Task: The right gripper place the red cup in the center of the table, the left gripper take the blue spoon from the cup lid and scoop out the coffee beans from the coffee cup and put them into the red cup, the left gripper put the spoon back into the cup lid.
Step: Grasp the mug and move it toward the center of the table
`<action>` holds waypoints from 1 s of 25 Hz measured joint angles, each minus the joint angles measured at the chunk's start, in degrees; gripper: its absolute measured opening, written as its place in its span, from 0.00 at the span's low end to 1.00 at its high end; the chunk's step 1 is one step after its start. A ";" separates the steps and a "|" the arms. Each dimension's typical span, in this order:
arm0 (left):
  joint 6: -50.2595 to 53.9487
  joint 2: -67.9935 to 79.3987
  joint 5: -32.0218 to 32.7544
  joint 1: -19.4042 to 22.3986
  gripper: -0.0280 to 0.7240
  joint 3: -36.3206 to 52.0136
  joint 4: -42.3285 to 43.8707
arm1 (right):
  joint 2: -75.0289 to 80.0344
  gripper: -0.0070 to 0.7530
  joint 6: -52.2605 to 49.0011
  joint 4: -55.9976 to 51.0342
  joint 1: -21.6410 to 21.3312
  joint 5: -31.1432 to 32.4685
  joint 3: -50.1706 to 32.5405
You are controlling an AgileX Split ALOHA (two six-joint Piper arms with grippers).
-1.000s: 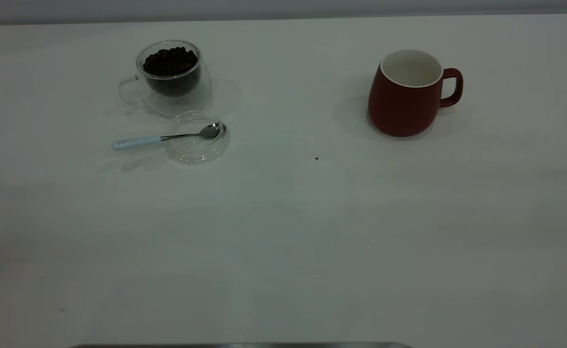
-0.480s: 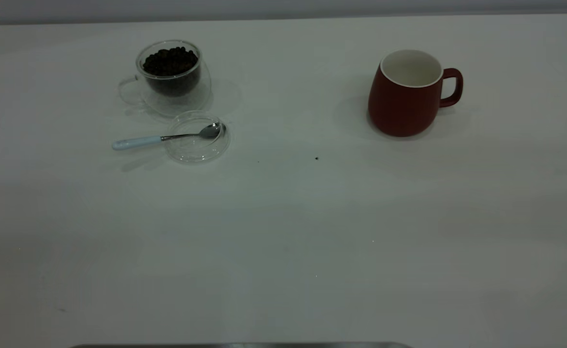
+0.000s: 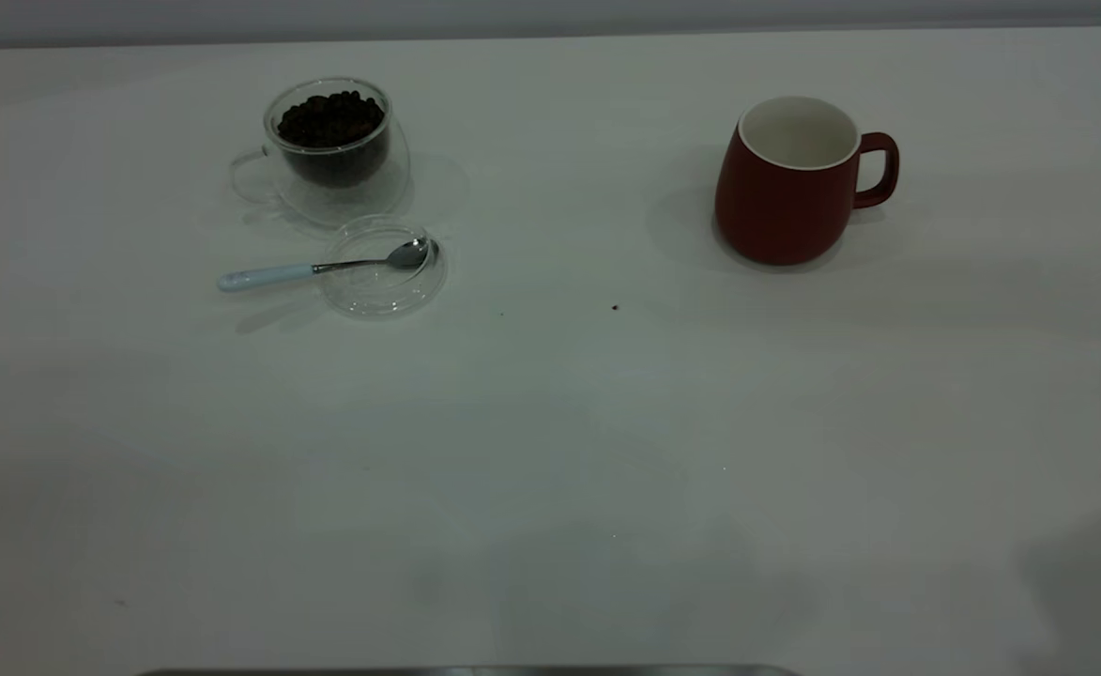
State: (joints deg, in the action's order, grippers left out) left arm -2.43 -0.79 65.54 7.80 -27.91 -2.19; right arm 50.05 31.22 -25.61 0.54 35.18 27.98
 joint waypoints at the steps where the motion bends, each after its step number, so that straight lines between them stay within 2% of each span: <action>1: 0.00 0.00 0.00 0.00 0.49 0.00 0.00 | 3.34 0.71 2.68 -2.75 0.00 -2.69 0.00; 6: 0.00 0.00 0.00 0.00 0.49 0.00 0.00 | 19.13 0.74 18.20 -20.79 0.00 -15.85 0.62; 11: 0.00 0.00 0.00 0.00 0.49 0.00 0.00 | 33.01 0.75 32.70 -35.74 0.00 -19.55 6.83; 17: -0.06 0.00 0.00 0.00 0.49 0.00 0.00 | 49.30 0.75 40.79 -49.18 -0.17 -25.77 18.14; 20: 0.00 0.00 0.00 0.00 0.49 0.00 0.00 | 57.64 0.75 41.85 -51.88 -2.29 -24.69 24.86; 25: 0.00 0.00 0.00 0.00 0.49 0.00 0.00 | 69.91 0.75 41.28 -53.83 -6.17 -16.07 35.15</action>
State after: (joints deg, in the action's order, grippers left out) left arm -2.43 -0.79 65.54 7.80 -27.91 -2.19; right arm 119.97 72.50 -79.43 -5.62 19.11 63.13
